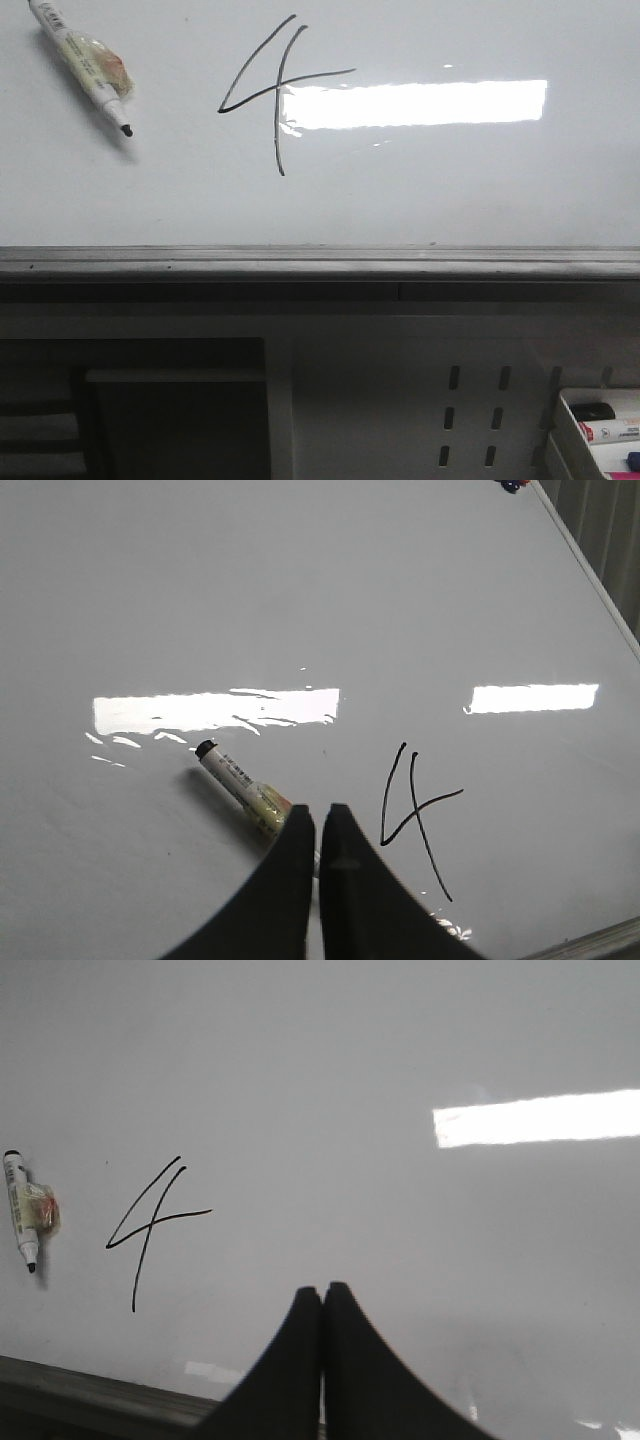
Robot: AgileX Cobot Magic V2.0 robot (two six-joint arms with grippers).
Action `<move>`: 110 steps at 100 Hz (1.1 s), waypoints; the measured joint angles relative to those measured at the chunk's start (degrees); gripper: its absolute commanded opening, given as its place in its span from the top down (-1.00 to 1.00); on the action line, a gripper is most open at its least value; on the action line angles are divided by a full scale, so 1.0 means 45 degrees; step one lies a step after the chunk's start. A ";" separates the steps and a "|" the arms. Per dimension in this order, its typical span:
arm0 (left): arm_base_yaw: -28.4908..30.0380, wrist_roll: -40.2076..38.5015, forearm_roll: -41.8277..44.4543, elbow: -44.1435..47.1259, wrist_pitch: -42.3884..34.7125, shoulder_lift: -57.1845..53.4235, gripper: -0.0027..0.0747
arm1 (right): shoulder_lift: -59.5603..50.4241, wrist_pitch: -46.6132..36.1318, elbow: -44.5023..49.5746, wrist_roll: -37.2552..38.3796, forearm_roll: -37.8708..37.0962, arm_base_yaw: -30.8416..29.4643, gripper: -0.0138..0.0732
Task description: Write number 4 on whiteboard
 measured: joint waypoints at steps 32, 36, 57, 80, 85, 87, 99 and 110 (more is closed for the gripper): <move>0.1268 -0.2166 0.4685 0.0224 0.0882 0.0000 0.98 | 0.0000 0.0000 0.0000 0.0000 0.0000 0.0000 0.83; 0.1828 -0.3198 0.5765 0.0346 0.0968 0.0000 0.98 | 0.0000 0.0000 0.0000 0.0000 0.0000 0.0000 0.83; 0.4939 -0.8241 1.0336 0.1523 0.1177 -0.0892 0.98 | 0.0000 0.0000 0.0000 0.0000 0.0000 0.0000 0.83; 0.5655 -0.8993 1.1132 0.2381 0.1327 -0.1615 0.98 | -0.0020 0.0000 0.0009 0.0000 0.0000 0.0000 0.83; 0.5681 -0.9017 1.1132 0.2381 0.1366 -0.1615 0.98 | -0.0020 0.0000 0.0009 0.0000 0.0000 0.0000 0.83; 0.5681 -0.9042 1.1132 0.2381 0.1366 -0.1615 0.98 | -0.0020 0.0000 0.0009 0.0000 0.0000 0.0000 0.83; 0.5681 -0.9042 1.1132 0.2381 0.1366 -0.1615 0.98 | -0.0020 0.0000 0.0009 0.0000 0.0000 0.0000 0.83; 0.5681 -0.9042 1.1132 0.2381 0.1366 -0.1615 0.98 | -0.0020 0.0000 0.0009 0.0000 0.0000 0.0000 0.83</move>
